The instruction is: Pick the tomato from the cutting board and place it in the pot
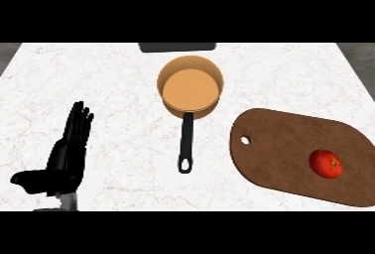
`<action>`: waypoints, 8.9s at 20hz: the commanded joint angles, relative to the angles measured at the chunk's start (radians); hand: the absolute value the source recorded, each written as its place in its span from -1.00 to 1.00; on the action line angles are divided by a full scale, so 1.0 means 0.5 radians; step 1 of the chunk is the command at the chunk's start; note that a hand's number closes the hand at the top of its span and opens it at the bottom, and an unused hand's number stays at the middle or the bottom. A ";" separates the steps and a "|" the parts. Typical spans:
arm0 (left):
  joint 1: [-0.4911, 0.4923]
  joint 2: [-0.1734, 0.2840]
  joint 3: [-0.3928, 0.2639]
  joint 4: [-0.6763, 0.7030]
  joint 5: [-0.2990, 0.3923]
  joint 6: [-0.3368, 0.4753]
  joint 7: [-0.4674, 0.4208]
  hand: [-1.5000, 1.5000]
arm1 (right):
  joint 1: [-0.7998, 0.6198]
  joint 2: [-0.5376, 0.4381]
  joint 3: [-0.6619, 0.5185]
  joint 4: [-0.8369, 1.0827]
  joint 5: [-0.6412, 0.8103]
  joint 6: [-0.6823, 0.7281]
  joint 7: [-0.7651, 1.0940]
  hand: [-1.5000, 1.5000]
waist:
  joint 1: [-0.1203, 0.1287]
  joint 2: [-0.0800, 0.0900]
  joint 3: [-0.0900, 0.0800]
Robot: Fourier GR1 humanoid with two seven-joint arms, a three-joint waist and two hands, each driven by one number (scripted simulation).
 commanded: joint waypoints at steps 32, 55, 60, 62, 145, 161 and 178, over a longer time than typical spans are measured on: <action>-0.107 -0.119 0.007 0.085 -0.087 -0.072 -0.016 0.00 | -0.352 -0.394 0.607 0.072 1.290 0.452 2.081 -1.00 | 0.101 0.017 0.002; -0.104 -0.165 0.088 0.039 -0.158 -0.147 0.031 0.00 | -0.797 -0.020 0.487 0.479 1.916 0.314 1.861 1.00 | 0.108 0.018 0.002; -0.044 -0.215 0.046 -0.015 -0.195 -0.139 0.033 0.00 | -0.862 -0.053 0.373 0.573 1.932 0.363 1.805 1.00 | 0.107 0.018 0.001; -0.006 -0.262 -0.011 -0.063 -0.263 -0.093 0.037 0.00 | -0.658 0.035 0.413 0.433 1.981 0.313 1.703 1.00 | 0.102 0.016 0.001; -0.052 -0.271 -0.007 0.055 -0.260 -0.134 -0.009 0.00 | -3.226 0.510 0.825 2.211 2.780 -0.961 3.532 -1.00 | 0.159 0.024 0.004; 0.023 -0.180 0.124 -0.003 -0.162 -0.223 -0.050 0.00 | -2.450 0.439 0.915 1.237 2.959 -1.101 3.520 -1.00 | 0.090 0.008 0.001; 0.165 -0.277 0.009 -0.095 -0.254 -0.171 -0.082 0.00 | -1.606 0.372 0.803 0.227 2.962 -0.997 3.382 -1.00 | 0.107 0.013 0.001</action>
